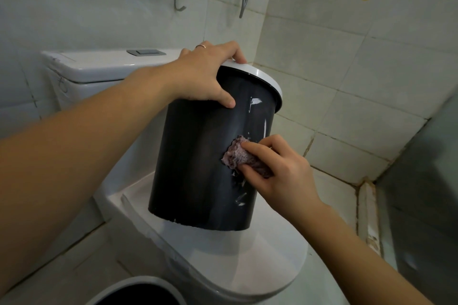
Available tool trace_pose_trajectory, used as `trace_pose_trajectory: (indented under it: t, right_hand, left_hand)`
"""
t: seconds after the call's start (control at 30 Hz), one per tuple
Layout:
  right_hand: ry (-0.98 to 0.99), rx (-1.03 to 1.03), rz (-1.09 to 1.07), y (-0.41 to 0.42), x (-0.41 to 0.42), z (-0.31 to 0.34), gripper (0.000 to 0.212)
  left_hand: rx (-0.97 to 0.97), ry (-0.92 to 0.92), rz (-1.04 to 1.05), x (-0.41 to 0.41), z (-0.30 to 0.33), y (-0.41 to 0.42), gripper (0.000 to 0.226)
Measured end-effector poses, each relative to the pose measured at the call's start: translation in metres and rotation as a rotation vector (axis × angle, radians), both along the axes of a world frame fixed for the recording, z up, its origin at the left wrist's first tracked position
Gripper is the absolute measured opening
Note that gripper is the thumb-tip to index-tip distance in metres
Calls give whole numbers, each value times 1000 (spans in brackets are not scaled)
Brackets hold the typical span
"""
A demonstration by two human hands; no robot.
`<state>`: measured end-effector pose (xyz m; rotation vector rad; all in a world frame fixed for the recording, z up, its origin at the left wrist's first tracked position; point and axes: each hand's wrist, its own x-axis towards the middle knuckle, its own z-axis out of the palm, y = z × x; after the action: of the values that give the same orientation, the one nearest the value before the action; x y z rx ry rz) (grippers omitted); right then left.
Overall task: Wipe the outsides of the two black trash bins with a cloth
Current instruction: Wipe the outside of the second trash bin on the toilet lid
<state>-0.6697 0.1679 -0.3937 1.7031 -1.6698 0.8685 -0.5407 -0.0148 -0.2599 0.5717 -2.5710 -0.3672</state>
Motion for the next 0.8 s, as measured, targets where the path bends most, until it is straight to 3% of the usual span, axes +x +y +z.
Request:
trace_pose_trajectory:
  t: [0.33, 0.67, 0.8]
  right_hand:
    - [157, 123, 112, 15, 12, -15, 32]
    - [-17, -4, -22, -9, 5, 8, 37]
    - [149, 122, 114, 15, 17, -17, 33]
  left_hand:
    - [0, -15, -53, -2, -1, -1, 75]
    - [-25, -23, -58, -5, -4, -8, 78]
    - [-40, -46, -37, -4, -5, -11, 80]
